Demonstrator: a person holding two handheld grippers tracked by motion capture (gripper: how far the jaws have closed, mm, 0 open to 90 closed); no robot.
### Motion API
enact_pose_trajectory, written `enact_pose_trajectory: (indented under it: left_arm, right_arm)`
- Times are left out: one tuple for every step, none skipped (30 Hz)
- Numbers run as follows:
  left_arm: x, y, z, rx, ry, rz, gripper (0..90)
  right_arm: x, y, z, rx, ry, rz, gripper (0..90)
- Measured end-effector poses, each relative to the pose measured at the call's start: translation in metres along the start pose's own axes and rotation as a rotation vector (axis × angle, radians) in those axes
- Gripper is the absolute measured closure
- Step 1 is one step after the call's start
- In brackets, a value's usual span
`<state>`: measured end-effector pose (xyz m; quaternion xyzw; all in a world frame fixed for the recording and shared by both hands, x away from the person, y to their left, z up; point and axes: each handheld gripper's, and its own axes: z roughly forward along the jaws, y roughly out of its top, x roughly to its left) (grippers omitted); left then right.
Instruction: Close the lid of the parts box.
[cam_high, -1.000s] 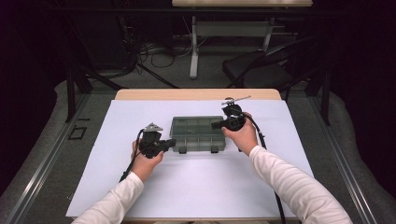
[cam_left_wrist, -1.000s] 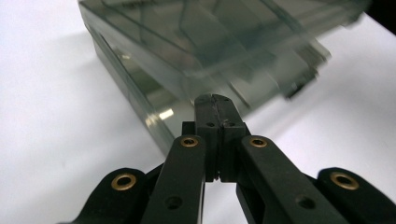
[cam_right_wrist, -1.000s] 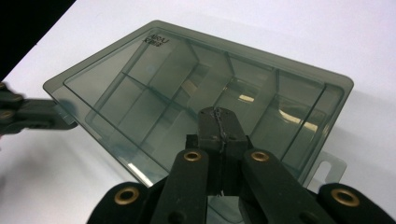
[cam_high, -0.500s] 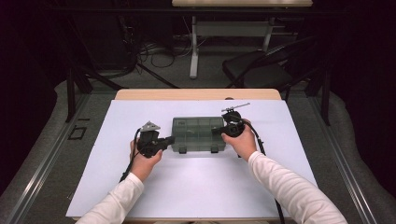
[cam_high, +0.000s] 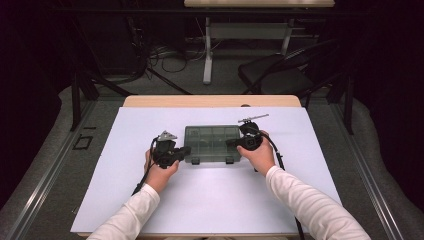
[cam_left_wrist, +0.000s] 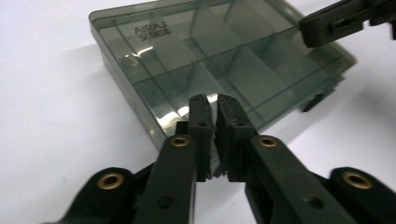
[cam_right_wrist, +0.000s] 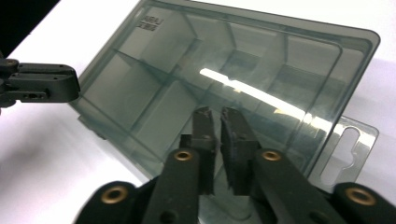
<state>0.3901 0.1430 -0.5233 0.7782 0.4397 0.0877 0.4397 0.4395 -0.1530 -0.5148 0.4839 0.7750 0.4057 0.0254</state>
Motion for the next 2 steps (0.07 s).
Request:
enact_pose_trajectory:
  left_arm:
    - [-0.0011,0.0004,-0.0032,-0.009,-0.005,0.002,74.5]
    - [-0.0019,0.0008,-0.0069,-0.017,-0.008,0.020,69.0]
  right_arm:
    - [0.0021,-0.0012,-0.0023,-0.010,-0.004,-0.028,75.9]
    - [0.0045,-0.0027,-0.0052,-0.030,-0.011,-0.056,70.5]
